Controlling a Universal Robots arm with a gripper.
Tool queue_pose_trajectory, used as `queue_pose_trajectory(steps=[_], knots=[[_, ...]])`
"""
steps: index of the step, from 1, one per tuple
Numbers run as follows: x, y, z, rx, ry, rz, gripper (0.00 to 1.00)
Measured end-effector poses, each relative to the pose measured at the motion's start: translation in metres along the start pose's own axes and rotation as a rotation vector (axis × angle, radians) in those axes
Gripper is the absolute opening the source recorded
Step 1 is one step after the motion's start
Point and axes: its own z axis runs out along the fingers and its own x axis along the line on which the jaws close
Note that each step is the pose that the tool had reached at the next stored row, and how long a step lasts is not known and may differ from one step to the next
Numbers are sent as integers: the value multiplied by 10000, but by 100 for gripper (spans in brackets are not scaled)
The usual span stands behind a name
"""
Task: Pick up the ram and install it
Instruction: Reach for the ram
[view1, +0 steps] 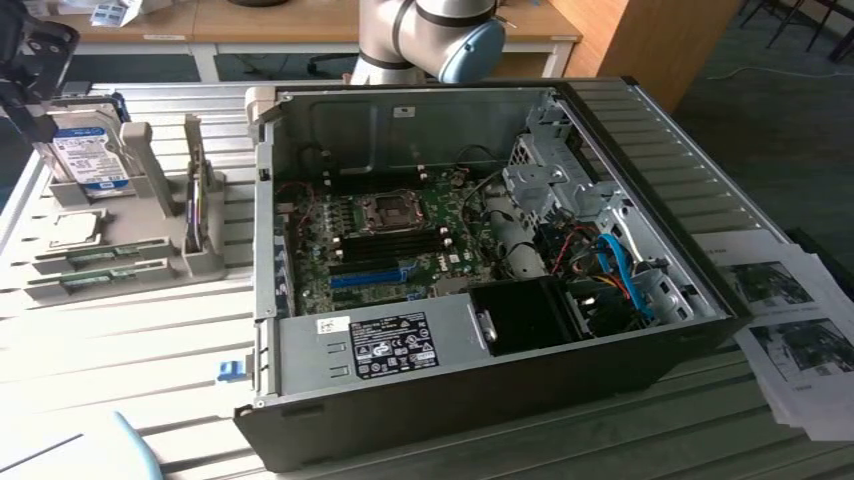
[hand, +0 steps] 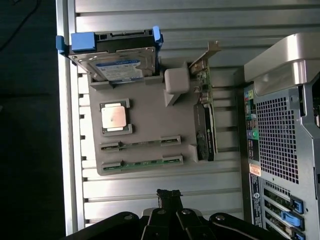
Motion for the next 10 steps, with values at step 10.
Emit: queue_pose_trajectory(steps=[10], knots=[[135,-12,-3,-2,-1,-3,9]])
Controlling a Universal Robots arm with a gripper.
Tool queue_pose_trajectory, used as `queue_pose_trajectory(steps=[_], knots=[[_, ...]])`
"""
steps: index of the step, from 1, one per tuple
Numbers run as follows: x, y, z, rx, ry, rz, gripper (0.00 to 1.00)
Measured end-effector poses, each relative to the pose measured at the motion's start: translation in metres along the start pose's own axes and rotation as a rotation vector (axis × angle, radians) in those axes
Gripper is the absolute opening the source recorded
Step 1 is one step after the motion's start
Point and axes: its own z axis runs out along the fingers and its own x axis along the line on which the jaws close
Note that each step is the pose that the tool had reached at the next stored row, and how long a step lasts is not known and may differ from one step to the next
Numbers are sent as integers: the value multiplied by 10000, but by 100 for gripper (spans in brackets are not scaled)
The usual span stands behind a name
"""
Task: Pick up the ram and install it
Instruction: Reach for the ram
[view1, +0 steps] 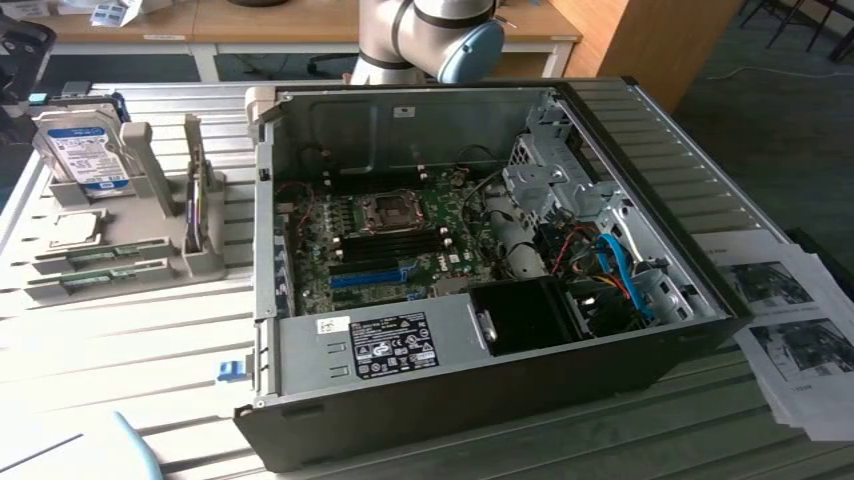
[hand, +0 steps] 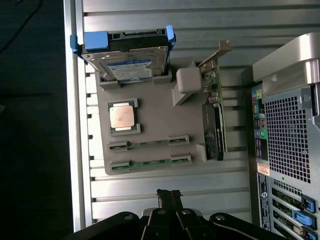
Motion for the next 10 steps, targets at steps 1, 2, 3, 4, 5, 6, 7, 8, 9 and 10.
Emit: queue_pose_trajectory(steps=[1,2,3,4,5,6,7,8,9,10], knots=[[0,0,0,1,0,0,9],[1,3,0,2,0,1,9],[3,12,0,2,2,1,9],[5,24,2,1,1,1,9],[8,40,4,1,1,1,9],[10,58,7,1,0,1,9],[13,78,9,1,0,1,9],[16,100,11,1,1,1,9],[20,124,14,1,1,1,9],[23,147,16,1,1,1,9]])
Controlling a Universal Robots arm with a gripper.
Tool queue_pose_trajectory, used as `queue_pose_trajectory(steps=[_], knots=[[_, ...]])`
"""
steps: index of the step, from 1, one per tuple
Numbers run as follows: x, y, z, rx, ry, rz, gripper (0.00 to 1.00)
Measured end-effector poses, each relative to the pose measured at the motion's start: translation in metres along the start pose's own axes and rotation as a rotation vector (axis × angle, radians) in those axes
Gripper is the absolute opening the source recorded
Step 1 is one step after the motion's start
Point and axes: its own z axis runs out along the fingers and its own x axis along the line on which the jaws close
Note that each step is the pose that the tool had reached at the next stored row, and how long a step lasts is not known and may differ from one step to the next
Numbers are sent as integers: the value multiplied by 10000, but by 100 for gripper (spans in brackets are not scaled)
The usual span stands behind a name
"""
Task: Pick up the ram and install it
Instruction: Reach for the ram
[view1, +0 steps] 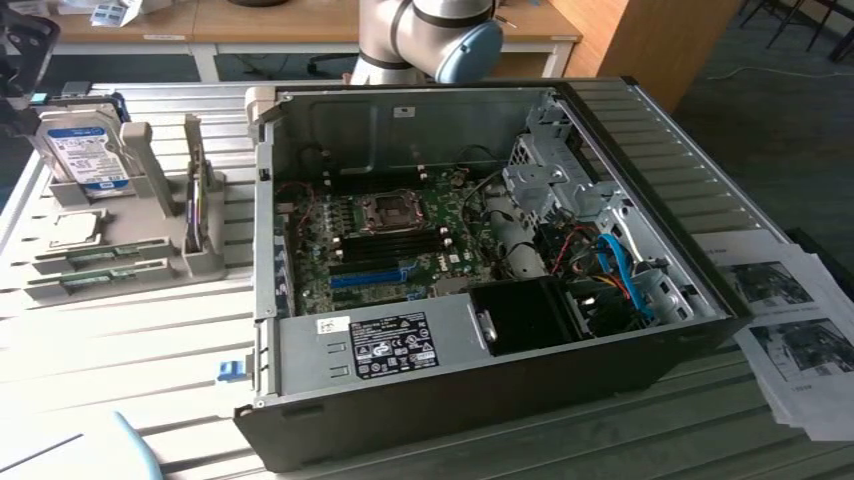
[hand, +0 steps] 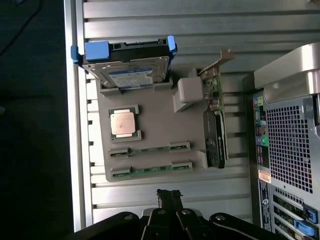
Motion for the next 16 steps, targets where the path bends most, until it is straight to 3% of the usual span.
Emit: queue_pose_trajectory(steps=[11,16], knots=[[37,221,23,0,0,-1,9],[43,241,27,-1,-1,-2,9]])
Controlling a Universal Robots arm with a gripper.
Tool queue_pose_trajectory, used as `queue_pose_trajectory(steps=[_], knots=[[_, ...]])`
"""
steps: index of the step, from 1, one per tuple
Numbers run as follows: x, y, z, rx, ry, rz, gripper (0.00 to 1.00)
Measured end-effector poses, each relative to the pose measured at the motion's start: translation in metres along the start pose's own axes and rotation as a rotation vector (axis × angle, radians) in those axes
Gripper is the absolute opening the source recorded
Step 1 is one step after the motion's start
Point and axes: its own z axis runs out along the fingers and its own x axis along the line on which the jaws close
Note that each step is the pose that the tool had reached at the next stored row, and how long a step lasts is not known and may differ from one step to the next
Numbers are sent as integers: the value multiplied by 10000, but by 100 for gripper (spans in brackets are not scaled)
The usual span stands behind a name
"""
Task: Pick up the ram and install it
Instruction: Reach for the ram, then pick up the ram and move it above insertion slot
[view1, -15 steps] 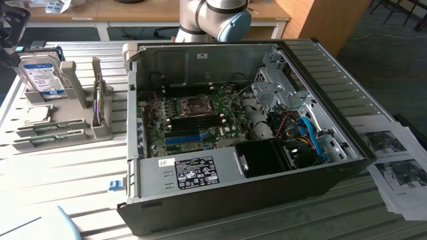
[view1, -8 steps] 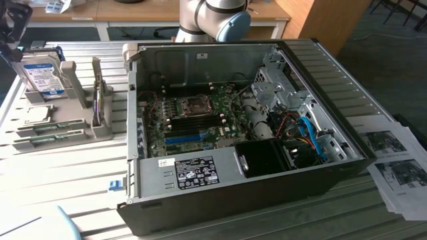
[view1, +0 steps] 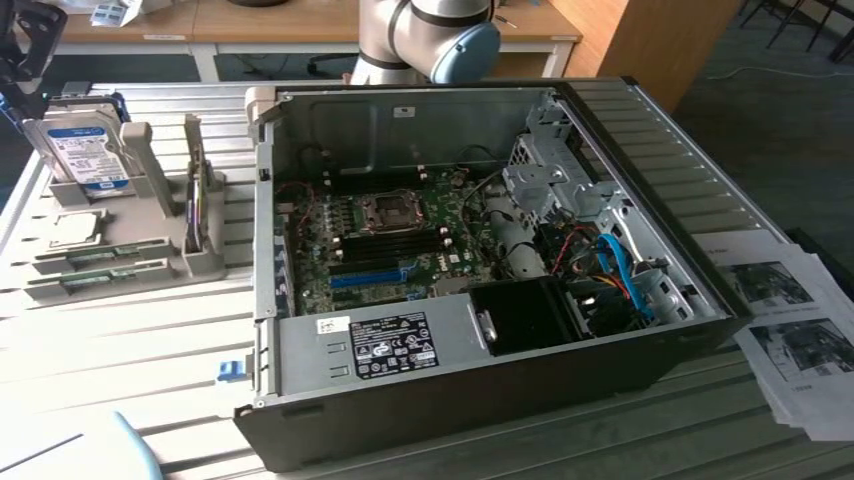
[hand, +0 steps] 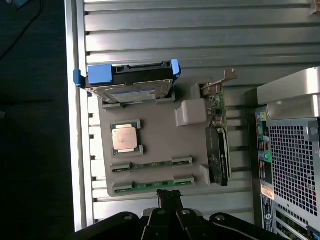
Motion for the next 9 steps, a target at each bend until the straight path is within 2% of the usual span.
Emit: queue_pose_trajectory(steps=[9], knots=[[0,1,0,0,0,2,9]])
